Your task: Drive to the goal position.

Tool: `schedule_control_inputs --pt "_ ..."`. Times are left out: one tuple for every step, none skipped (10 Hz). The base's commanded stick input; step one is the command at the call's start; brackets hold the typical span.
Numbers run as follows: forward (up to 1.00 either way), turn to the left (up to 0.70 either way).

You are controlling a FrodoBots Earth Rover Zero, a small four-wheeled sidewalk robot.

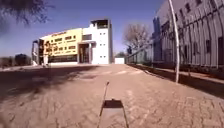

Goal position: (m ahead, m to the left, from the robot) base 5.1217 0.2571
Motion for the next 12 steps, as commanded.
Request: schedule_control_inputs --pt "1.0 0.0" --pt "1.0 0.0" --pt "1.0 0.0" --pt "1.0 0.0" --pt "1.0 0.0" --pt "1.0 0.0" --pt "1.0 0.0" --pt "1.0 0.0" --pt "1.0 0.0" --pt "1.0 0.0" --pt "1.0 0.0" --pt "1.0 0.0"
